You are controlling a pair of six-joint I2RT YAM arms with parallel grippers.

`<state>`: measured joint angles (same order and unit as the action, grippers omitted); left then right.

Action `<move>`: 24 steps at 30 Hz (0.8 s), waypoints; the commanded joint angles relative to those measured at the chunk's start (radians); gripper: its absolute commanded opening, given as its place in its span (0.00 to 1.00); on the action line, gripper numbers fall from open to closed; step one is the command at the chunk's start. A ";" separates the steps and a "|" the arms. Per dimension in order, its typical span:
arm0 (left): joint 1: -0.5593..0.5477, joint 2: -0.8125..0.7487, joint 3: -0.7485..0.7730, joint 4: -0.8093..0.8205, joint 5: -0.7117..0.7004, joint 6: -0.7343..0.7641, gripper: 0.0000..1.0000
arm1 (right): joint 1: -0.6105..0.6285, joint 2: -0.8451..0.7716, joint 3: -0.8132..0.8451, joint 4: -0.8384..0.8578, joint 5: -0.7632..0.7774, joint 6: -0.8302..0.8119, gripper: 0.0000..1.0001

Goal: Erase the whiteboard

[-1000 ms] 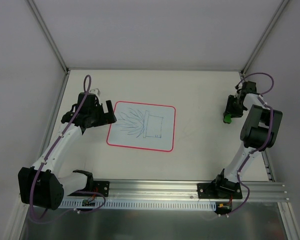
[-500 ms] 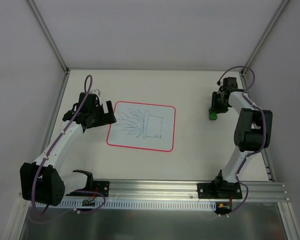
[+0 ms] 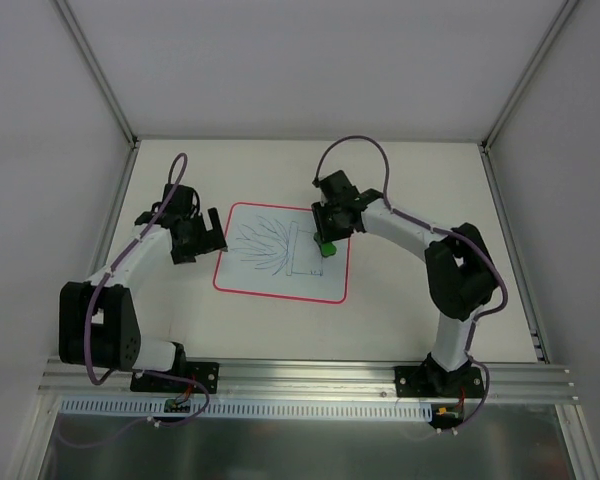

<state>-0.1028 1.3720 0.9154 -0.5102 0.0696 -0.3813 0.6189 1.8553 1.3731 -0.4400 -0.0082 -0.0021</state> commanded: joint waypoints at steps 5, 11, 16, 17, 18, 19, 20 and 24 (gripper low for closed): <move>0.006 0.128 0.040 -0.002 -0.039 -0.044 0.76 | 0.102 0.061 0.009 0.023 0.054 0.082 0.00; 0.006 0.222 0.080 -0.002 -0.063 -0.048 0.60 | 0.107 0.084 -0.022 0.069 0.037 0.099 0.00; -0.001 0.298 0.099 -0.002 -0.074 -0.045 0.41 | 0.116 0.091 -0.049 0.099 0.033 0.106 0.00; -0.006 0.305 0.096 -0.002 -0.076 -0.047 0.39 | 0.117 0.093 -0.054 0.103 0.030 0.108 0.00; -0.012 0.311 0.091 -0.002 -0.094 -0.048 0.38 | 0.117 0.093 -0.057 0.110 0.028 0.111 0.00; -0.029 0.314 0.088 -0.002 -0.105 -0.047 0.37 | 0.117 0.091 -0.065 0.112 0.025 0.111 0.00; -0.037 0.318 0.086 -0.002 -0.119 -0.048 0.37 | 0.116 0.090 -0.069 0.115 0.027 0.109 0.00; -0.093 0.351 0.083 -0.004 -0.143 -0.070 0.27 | 0.116 0.081 -0.089 0.124 0.036 0.111 0.00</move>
<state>-0.1551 1.6825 0.9962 -0.4988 -0.0235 -0.4255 0.7265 1.9388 1.3205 -0.3321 0.0143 0.0917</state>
